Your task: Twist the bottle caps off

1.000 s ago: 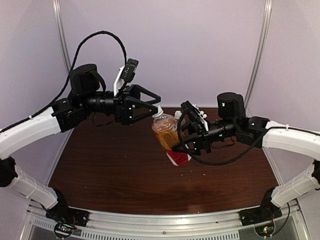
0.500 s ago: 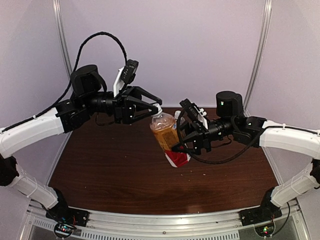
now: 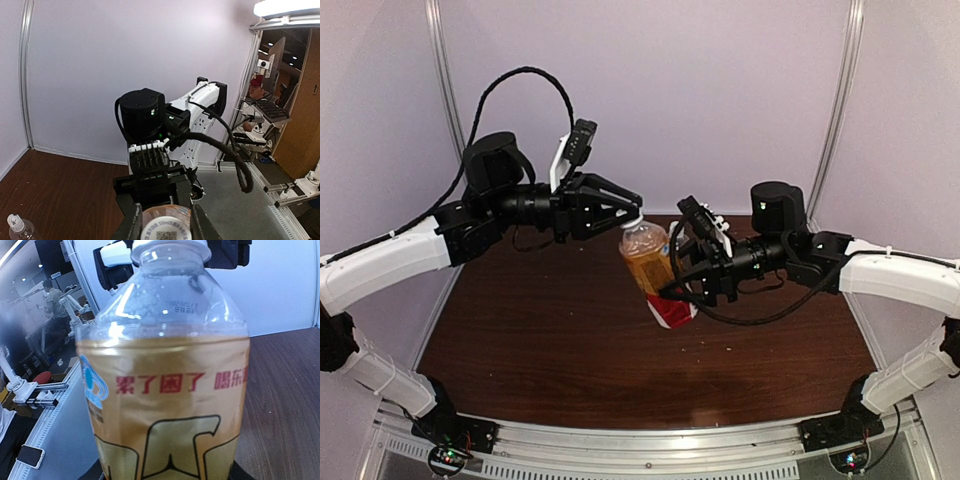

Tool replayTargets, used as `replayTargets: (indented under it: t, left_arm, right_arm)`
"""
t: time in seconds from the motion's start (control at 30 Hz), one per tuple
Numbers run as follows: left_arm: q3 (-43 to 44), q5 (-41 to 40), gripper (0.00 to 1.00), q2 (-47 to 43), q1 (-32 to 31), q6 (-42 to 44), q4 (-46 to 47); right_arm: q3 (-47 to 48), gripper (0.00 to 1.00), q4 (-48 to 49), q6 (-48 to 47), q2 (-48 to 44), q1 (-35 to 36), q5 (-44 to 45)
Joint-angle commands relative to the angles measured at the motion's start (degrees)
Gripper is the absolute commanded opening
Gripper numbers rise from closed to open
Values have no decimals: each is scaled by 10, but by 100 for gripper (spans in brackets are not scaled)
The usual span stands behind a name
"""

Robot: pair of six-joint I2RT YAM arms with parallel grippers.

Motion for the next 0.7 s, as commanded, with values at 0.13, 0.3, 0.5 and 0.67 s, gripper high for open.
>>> replayTargets:
  t: [0.13, 0.3, 0.5, 0.67]
  left_arm:
    - [32, -295, 10, 5, -12, -81, -122]
    - [69, -461, 18, 11, -41, -154, -209]
    - [74, -493, 39, 14, -44, -168, -213]
    - [60, -436, 60, 5, -37, -97, -162]
  right_arm:
    - [25, 40, -48, -57, -17, -2, 282]
    - [11, 40, -35, -82, -16, -2, 412]
    - [5, 39, -31, -90, -18, -1, 424]
    - [-9, 38, -24, -100, -27, -2, 350]
